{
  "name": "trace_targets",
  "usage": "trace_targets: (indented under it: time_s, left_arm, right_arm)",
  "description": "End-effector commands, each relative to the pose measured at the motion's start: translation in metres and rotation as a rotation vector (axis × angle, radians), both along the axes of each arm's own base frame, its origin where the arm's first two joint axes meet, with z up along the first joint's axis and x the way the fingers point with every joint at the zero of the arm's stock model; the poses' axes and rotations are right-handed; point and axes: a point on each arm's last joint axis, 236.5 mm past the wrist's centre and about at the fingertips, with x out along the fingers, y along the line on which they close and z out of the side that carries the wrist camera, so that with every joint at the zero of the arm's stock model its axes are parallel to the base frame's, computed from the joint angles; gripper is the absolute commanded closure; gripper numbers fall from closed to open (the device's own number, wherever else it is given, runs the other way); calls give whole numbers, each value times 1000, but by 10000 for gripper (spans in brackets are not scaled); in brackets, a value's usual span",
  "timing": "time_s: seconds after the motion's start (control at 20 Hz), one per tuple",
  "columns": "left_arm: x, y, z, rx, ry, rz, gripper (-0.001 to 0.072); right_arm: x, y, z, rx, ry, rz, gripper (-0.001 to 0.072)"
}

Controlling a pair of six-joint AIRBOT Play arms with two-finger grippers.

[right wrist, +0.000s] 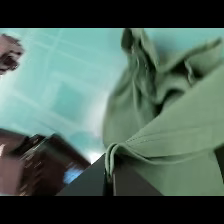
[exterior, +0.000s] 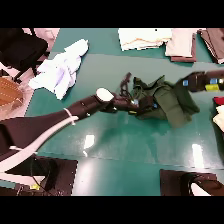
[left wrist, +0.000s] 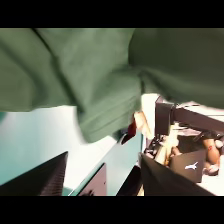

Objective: Fold the shirts.

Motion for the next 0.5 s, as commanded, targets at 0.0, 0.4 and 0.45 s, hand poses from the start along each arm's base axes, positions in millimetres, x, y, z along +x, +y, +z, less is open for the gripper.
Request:
trace_targets:
  time_s: [0.0,0.4,0.45]
  left_arm:
    - [6,-33,-32,-8,71,54,169]
    - [19,-55,-90,61,92,61,171]
    - [20,-57,-90,59,95,79,170]
  right_arm:
    - [-31,-17,-25,-24,32,-59,693]
    - [-48,-55,-45,36,44,-186,693]
    - [-49,-55,-46,32,47,-183,693]
